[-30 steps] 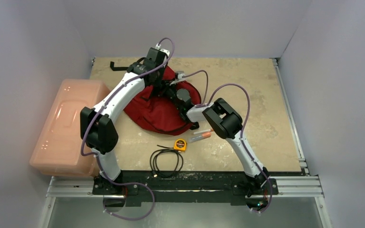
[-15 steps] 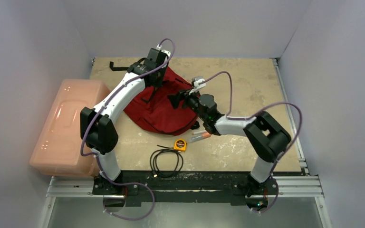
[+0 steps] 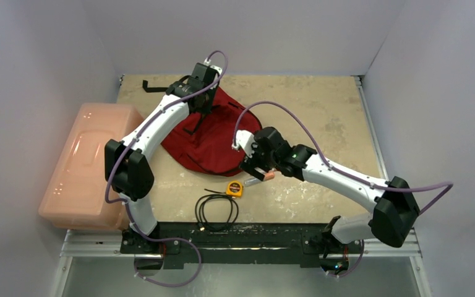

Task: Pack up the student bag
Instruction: Pick up the stationery from the center of the board.

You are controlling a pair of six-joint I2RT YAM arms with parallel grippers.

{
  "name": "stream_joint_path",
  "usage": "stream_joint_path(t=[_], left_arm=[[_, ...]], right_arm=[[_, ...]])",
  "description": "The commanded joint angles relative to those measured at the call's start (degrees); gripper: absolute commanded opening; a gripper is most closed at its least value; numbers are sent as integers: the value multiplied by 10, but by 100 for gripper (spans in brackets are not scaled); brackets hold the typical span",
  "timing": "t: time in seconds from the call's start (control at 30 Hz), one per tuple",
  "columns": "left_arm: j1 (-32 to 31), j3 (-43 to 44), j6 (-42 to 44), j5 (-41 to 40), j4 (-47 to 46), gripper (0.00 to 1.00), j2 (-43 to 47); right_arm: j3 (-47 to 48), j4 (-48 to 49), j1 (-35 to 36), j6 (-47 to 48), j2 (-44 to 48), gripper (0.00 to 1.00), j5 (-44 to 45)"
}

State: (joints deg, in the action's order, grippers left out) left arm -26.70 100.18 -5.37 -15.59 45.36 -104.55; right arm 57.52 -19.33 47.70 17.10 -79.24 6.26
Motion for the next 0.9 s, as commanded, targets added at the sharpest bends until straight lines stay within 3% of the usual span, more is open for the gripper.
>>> stream_joint_path(t=[0.0, 0.33, 0.53, 0.87], left_arm=[[-2, 19, -10, 16, 6, 0, 4], [-2, 19, -12, 19, 6, 0, 4], [-2, 19, -12, 22, 5, 0, 5], [-1, 19, -13, 24, 5, 0, 4]], right_arm=[[16, -183, 13, 167, 27, 88, -32], [-21, -95, 28, 321, -59, 85, -126], [-19, -72, 11, 348, -111, 82, -204], [-14, -51, -4, 363, -175, 76, -222]])
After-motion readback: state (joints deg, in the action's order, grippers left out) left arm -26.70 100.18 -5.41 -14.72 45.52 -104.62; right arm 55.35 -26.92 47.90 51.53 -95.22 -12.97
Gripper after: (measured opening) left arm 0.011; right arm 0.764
